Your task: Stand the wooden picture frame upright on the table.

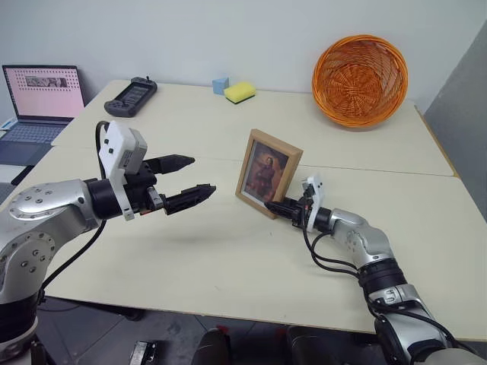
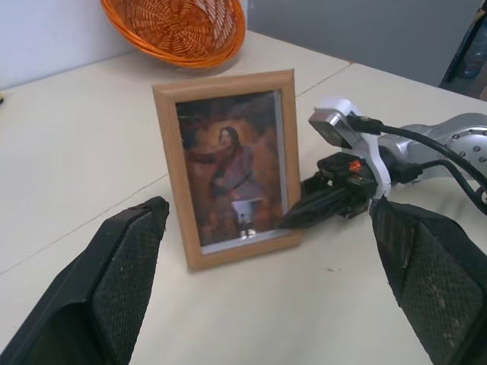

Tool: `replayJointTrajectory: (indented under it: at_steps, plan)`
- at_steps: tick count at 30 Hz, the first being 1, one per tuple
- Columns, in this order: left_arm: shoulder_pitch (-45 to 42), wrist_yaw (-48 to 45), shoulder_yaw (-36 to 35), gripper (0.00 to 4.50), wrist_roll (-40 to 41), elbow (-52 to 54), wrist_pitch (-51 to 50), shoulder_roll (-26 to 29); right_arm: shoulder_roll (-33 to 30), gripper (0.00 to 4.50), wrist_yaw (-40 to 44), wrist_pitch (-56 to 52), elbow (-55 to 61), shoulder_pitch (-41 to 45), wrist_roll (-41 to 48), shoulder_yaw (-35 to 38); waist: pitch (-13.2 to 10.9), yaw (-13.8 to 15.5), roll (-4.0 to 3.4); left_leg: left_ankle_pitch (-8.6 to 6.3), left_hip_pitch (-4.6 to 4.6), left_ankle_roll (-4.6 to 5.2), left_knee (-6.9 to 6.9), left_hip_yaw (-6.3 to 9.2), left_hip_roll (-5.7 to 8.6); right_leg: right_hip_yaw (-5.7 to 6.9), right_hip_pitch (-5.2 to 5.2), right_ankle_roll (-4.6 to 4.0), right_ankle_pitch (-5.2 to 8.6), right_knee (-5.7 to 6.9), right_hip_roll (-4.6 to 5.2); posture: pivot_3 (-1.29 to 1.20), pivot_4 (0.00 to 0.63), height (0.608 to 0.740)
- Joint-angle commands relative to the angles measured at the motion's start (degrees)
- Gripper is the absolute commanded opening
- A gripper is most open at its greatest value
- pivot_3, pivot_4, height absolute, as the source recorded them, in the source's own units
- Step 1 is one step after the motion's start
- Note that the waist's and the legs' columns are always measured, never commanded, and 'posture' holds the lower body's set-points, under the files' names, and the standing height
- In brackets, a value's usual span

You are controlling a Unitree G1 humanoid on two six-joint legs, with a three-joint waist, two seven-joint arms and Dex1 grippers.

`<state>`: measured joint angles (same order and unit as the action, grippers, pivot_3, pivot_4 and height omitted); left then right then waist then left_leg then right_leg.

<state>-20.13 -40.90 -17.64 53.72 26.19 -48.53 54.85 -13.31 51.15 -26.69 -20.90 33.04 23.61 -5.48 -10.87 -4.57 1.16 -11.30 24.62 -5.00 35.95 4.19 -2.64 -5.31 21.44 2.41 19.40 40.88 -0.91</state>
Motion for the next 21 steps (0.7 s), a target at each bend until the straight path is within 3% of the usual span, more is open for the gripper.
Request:
replayJointTrajectory:
  at_steps: [1, 12, 14, 21]
  plan:
    - [-1.10, -0.42, -0.87, 4.49, -0.18, 0.26, -0.04, 0.72, -0.25, 1.28, 2.31, -1.75, 2.17, -1.42, -0.71, -2.43, 0.00, -0.05, 0.00, 0.00, 0.00, 0.00, 0.00, 0.00, -0.01, 0.00, 0.00, 0.00, 0.00, 0.00, -0.01, 0.00, 0.150, 0.740]
    - [-1.84, -0.66, -0.68, 4.49, -0.22, -0.22, -0.16, 0.76, 0.94, 1.28, 0.93, -1.92, 1.69, -1.30, -1.26, -1.28, 0.00, -0.26, 0.00, 0.00, -0.08, 0.00, -0.03, -0.06, -0.06, -0.06, 0.00, 0.00, 0.00, 0.01, -0.05, 0.00, 0.150, 0.740]
    - [-1.95, -0.83, -0.55, 4.50, -0.34, -0.38, -0.13, 0.75, 1.09, 1.97, 0.46, -2.42, 1.54, -1.21, -0.90, -0.58, 0.00, -0.26, 0.00, 0.00, -0.09, 0.00, -0.04, -0.07, -0.06, -0.07, 0.00, 0.00, 0.00, 0.01, -0.05, 0.00, 0.150, 0.740]
    - [-2.05, -1.09, -0.13, 4.50, -0.48, -0.44, -0.15, 0.48, 0.98, 3.47, 0.30, -2.94, 2.52, -1.35, -1.27, -0.51, 0.00, -0.19, 0.00, 0.00, -0.09, 0.00, -0.05, -0.09, -0.04, -0.10, 0.00, 0.01, 0.01, -0.01, -0.04, 0.00, 0.150, 0.740]
